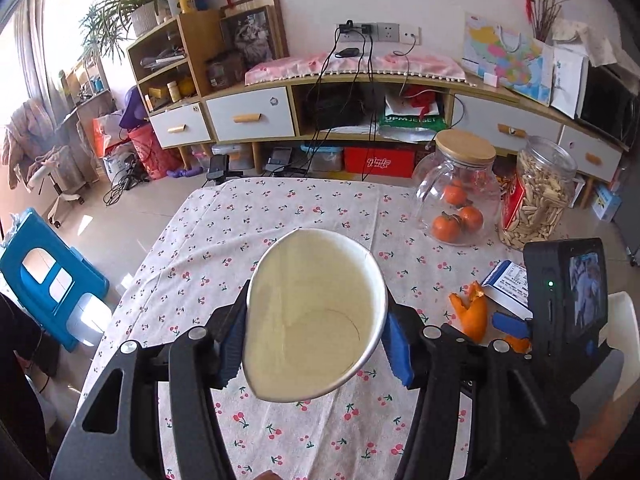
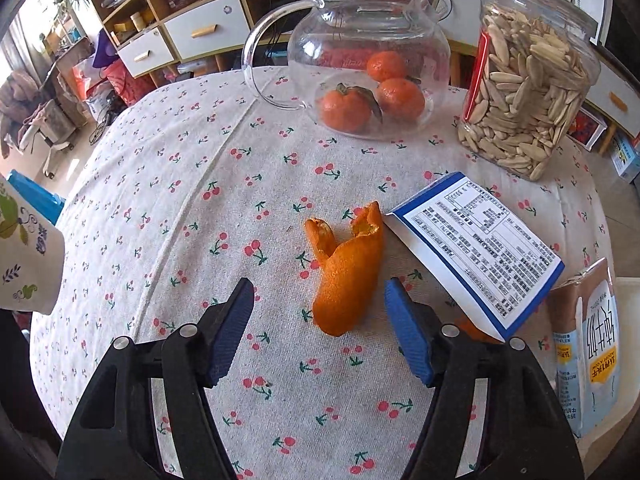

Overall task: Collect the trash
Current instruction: 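Grasp the orange peel with the right gripper while the left gripper holds the cup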

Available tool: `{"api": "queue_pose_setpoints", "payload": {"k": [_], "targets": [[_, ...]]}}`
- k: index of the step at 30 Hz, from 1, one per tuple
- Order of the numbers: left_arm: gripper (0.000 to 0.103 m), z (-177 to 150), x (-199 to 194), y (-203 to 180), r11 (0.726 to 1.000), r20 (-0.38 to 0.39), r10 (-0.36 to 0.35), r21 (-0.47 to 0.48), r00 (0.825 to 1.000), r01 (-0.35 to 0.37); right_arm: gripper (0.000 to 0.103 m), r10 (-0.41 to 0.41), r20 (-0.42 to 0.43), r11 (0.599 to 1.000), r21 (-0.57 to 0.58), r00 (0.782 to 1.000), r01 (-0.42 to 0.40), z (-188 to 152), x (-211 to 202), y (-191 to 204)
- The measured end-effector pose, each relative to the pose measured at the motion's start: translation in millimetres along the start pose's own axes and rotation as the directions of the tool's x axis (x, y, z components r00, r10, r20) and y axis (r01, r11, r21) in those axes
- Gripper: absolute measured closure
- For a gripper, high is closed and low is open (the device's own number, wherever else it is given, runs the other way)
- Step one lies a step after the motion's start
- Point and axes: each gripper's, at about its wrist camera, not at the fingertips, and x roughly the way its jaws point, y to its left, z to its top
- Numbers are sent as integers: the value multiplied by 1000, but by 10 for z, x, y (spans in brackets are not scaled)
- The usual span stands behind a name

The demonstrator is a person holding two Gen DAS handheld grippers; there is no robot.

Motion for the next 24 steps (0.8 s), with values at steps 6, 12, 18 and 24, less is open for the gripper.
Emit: {"api": "queue_pose_setpoints", "payload": {"k": [6, 12, 18, 24], "targets": [[46, -14, 53, 32, 1000, -13, 2, -4, 1000, -2, 84, -39, 12, 999, 0, 999, 39, 58, 51, -60], [46, -10, 72, 41, 1000, -11, 9, -15, 1000, -9, 87, 6, 69, 1000, -15, 998, -5, -23, -165, -119], [46, -6, -13, 13, 1000, 11, 14, -18, 1000, -14, 87, 29, 147, 998, -57, 989, -21, -131, -593, -186], [46, -2, -117, -74, 1000, 35, 13, -20, 999, -12, 87, 25, 219, 997, -76, 975, -8, -298, -1015, -393]]}}
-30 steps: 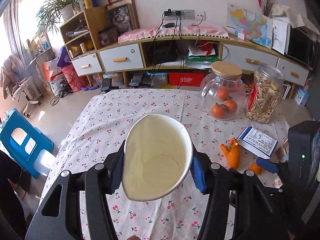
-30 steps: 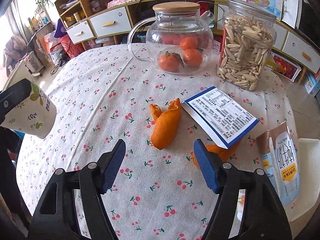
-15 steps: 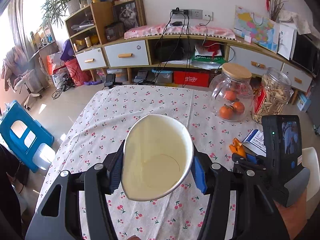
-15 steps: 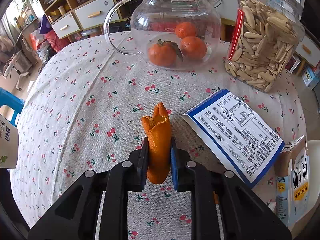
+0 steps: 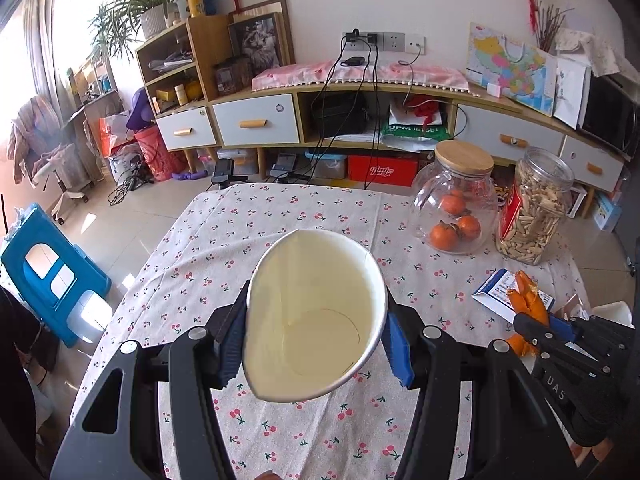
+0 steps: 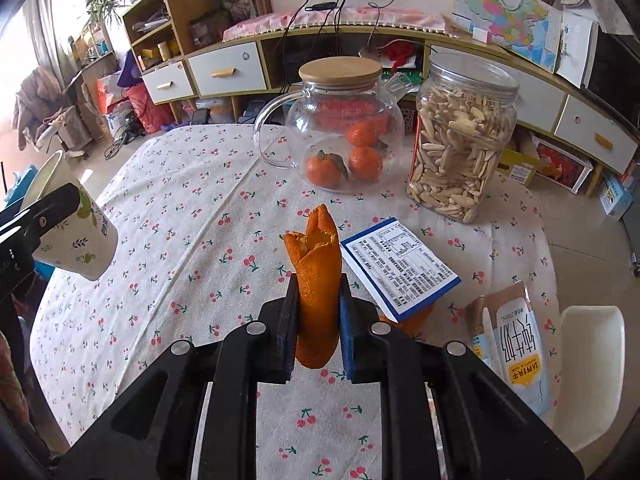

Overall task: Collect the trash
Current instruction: 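Grasp the orange peel with the right gripper while the left gripper holds the cup, then carry the orange peel over the white bin and open the right gripper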

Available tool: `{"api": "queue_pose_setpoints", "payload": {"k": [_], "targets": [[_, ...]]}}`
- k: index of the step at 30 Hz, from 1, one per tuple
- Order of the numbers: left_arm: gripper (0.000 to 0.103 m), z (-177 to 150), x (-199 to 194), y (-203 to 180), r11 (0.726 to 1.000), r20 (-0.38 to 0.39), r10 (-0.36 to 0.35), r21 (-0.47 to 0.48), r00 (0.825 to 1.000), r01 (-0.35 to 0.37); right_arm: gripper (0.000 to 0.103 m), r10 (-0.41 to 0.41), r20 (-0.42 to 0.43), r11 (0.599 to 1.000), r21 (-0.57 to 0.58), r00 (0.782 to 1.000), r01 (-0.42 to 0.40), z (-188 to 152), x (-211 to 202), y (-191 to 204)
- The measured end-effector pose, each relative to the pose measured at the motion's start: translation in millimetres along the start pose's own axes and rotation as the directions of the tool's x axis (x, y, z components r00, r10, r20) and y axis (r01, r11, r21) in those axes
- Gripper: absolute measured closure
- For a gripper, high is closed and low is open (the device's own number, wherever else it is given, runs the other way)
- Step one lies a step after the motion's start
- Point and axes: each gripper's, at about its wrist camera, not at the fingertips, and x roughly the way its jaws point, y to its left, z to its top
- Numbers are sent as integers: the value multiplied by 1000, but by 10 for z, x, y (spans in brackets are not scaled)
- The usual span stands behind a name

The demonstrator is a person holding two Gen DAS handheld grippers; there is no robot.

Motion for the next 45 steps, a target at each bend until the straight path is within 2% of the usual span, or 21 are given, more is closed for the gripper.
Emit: {"api": "queue_pose_setpoints", "payload": {"k": [6, 11, 16, 22, 28, 37, 40, 41, 42, 44, 45], "targets": [[46, -25, -160, -262, 999, 51, -24, 33, 998, 22, 86, -43, 64, 999, 13, 997, 42, -55, -329, -288], [46, -69, -262, -578, 995, 77, -69, 75, 995, 63, 86, -90, 105, 994, 69, 990, 83, -158, -497, -601], [46, -144, -392, -942, 987, 105, -119, 125, 987, 106, 86, -140, 133, 984, 133, 981, 122, -240, -644, -959], [46, -198, -557, -1370, 971, 123, -195, 168, 973, 173, 86, -226, 169, 965, 177, 959, 196, -313, -852, -1362], [46, -316, -666, -1830, 952, 115, -263, 194, 958, 238, 86, -316, 159, 933, 231, 936, 275, -467, -1003, -1877], [46, -467, -798, -2539, 925, 62, -331, 218, 941, 311, 85, -421, 81, 864, 339, 903, 373, -737, -1100, -2705], [46, -481, -900, -2770, 915, 64, -346, 243, 936, 321, 79, -431, 48, 841, 384, 901, 382, -830, -1120, -2947], [46, -478, -927, -2838, 912, 64, -351, 248, 934, 326, 70, -439, 44, 834, 393, 897, 389, -854, -1140, -3004], [46, -470, -952, -2910, 910, 64, -356, 252, 932, 330, 58, -453, 43, 823, 404, 890, 399, -884, -1172, -3061], [46, -456, -991, -3039, 903, 61, -369, 260, 927, 343, 49, -474, 48, 803, 433, 879, 409, -943, -1255, -3178], [46, -453, -1011, -3112, 899, 58, -377, 264, 925, 350, 48, -476, 48, 796, 448, 878, 407, -973, -1297, -3238]]}}
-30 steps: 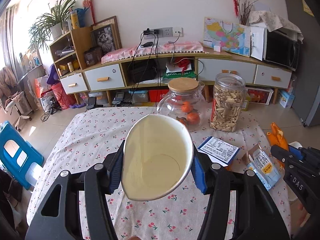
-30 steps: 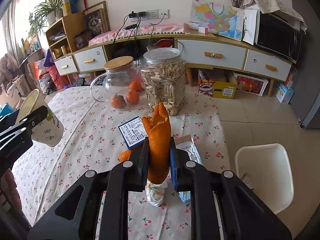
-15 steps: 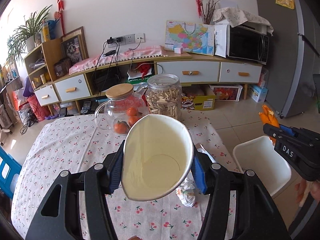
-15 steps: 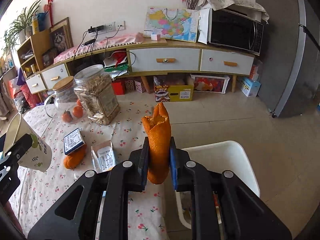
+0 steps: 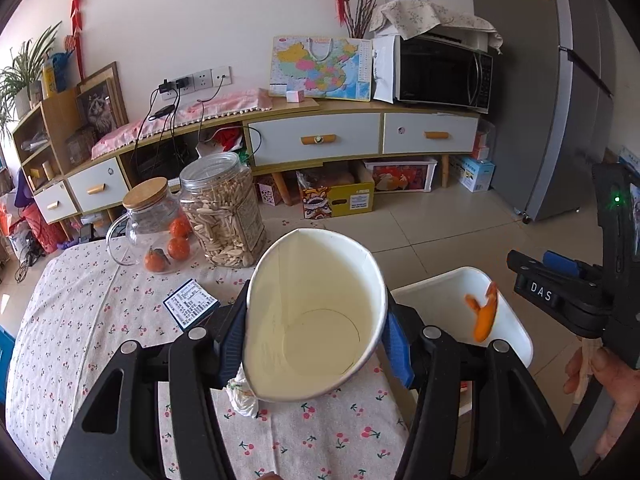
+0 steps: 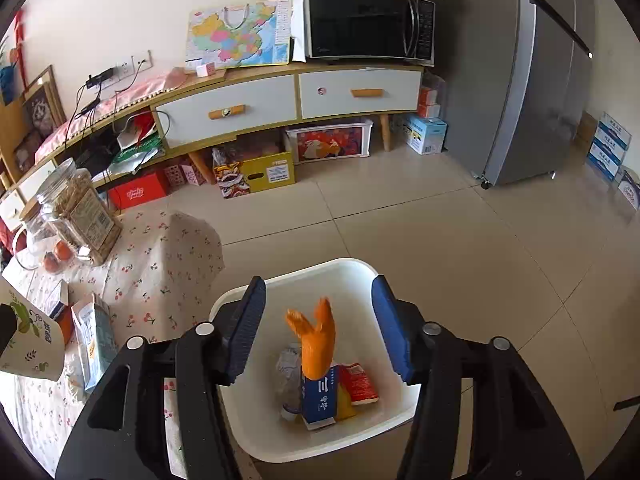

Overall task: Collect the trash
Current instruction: 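Carry the orange peel over the white bin and open the right gripper, then lower the white paper cup into the bin and open the left gripper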

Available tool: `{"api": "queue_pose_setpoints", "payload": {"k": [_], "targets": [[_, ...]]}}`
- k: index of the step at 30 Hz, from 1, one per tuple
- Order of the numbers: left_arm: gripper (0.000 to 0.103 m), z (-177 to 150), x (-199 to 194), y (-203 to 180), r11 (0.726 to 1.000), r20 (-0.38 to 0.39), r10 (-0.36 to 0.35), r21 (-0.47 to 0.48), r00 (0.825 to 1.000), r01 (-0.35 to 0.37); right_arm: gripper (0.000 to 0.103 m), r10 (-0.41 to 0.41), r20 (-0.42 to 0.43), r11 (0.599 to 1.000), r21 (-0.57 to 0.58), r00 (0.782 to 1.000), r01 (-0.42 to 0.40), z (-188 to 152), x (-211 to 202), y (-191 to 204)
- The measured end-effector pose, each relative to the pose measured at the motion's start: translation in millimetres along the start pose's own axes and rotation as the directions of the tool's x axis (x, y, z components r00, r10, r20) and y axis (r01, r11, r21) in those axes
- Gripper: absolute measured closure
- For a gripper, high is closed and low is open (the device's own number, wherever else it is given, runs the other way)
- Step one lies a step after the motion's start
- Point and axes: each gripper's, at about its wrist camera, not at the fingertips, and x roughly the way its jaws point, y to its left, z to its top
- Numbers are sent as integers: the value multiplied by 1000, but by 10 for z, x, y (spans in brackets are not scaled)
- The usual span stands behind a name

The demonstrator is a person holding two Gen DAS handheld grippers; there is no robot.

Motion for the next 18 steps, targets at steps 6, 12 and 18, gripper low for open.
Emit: {"api": "queue_pose_setpoints", "payload": {"k": [6, 12, 18], "targets": [[46, 76, 51, -460, 998, -4, -46, 32, 999, 46, 27, -62, 13, 995, 84, 998, 61, 26, -29, -419], [45, 121, 156, -839, 995, -25, -83, 57, 996, 84, 15, -170, 37, 977, 135, 985, 164, 39, -68, -798], [45, 175, 302, -1185, 990, -49, -120, 62, 992, 123, 12, -237, 1, 954, 187, 971, 233, 14, -22, -1180]]}}
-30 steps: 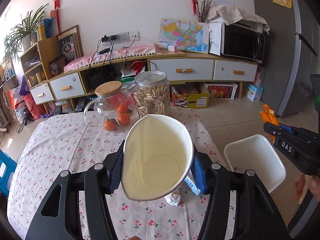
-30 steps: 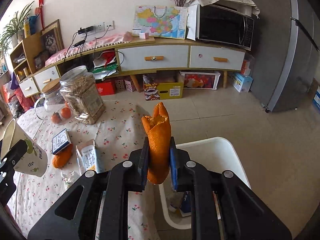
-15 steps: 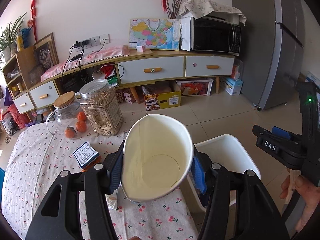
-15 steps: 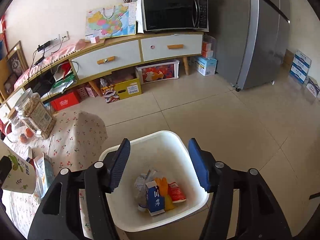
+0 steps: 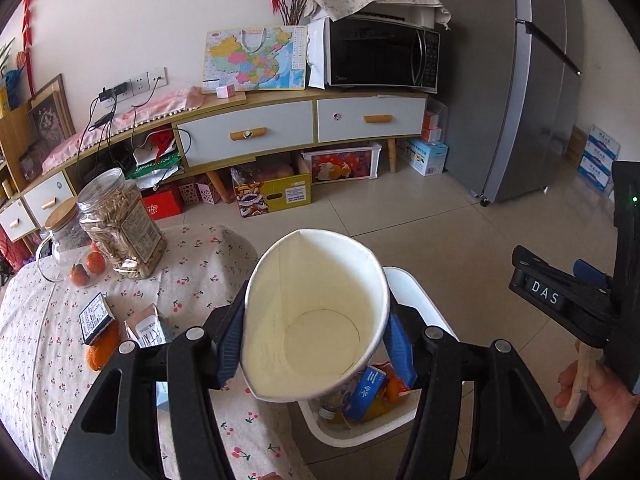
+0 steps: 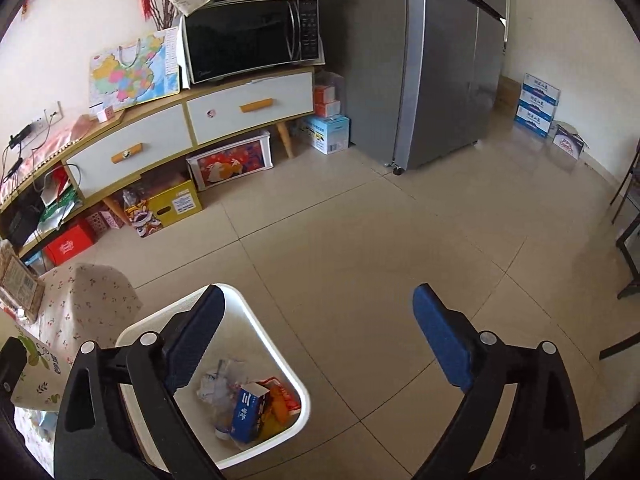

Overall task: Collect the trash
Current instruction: 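Lower the white paper cup into the bin and open the left gripper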

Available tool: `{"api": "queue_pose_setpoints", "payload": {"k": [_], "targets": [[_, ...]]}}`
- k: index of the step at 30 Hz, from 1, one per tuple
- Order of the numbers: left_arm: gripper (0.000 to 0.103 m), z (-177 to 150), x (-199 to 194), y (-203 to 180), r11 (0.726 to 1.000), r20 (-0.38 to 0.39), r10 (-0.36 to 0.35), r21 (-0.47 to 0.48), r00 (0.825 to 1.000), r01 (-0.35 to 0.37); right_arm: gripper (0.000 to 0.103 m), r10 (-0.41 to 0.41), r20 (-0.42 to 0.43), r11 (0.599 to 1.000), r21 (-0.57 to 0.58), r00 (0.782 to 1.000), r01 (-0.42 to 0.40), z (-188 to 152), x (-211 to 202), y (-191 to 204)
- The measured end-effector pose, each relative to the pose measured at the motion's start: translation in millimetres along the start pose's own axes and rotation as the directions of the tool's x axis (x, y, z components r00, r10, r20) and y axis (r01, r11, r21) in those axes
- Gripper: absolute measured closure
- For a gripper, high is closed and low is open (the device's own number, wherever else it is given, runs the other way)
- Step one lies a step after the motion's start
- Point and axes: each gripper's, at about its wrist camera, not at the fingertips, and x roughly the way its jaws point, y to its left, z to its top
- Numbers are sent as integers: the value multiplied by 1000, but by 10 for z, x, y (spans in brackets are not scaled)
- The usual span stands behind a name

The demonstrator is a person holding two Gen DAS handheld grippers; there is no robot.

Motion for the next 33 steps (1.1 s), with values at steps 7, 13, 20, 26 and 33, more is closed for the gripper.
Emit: {"api": "queue_pose_setpoints", "payload": {"k": [7, 13, 20, 26, 33], "targets": [[30, 95, 209, -375, 999, -25, -51, -2, 998, 51, 7, -72, -15, 993, 91, 997, 73, 7, 71, -346], [24, 75, 249, -482, 998, -57, -56, -10, 997, 56, 7, -73, 5, 993, 93, 997, 72, 5, 14, -340], [20, 28, 137, -216, 1000, -46, 8, -29, 999, -9, 7, -35, 29, 998, 61, 999, 33, -4, -117, -130], [20, -37, 32, 193, 995, -45, 64, -68, 997, -67, 7, 4, 53, 1000, 5, 999, -4, -68, -313, 195], [20, -183, -111, 670, 987, -44, 128, -91, 991, -132, 7, 69, 53, 997, -48, 996, -66, -197, -501, 641]]}}
